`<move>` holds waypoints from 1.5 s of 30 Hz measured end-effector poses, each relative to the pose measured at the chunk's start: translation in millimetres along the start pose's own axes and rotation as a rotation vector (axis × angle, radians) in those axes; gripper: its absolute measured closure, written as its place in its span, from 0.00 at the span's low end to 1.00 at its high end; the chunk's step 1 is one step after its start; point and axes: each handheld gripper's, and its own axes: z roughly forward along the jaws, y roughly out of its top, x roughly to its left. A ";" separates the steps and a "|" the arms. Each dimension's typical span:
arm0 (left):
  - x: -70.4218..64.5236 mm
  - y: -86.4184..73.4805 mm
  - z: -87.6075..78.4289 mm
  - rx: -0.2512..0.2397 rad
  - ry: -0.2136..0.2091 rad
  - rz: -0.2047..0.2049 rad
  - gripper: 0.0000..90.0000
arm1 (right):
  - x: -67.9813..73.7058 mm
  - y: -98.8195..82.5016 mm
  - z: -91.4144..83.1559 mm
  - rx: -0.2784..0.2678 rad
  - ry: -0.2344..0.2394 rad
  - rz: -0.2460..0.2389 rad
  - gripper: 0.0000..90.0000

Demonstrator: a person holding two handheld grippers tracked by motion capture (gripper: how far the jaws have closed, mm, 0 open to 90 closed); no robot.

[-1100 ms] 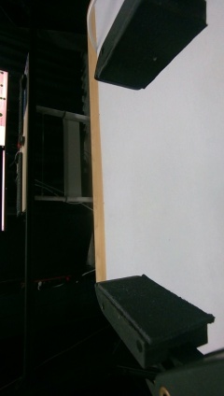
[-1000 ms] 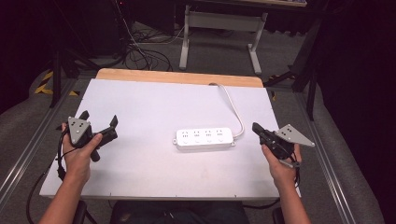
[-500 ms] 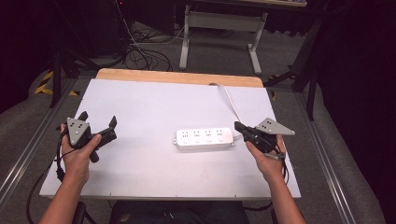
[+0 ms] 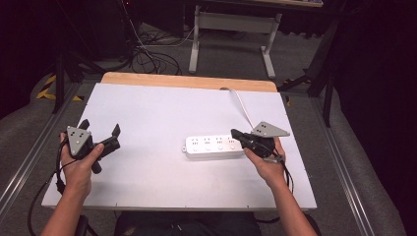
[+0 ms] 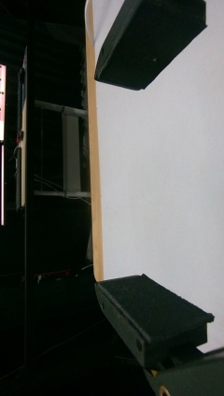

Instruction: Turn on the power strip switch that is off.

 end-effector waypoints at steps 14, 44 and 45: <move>3.9 -1.4 -6.6 -0.001 0.016 -0.004 0.05 | 12.1 -2.6 30.5 0.092 0.077 -0.025 1.00; 4.2 -2.2 -8.3 0.007 0.005 0.011 0.06 | 33.0 -14.9 76.9 0.258 0.137 -0.035 1.00; 3.9 -2.1 -8.3 0.007 0.003 0.011 0.06 | 33.2 -15.4 77.1 0.253 0.137 -0.036 1.00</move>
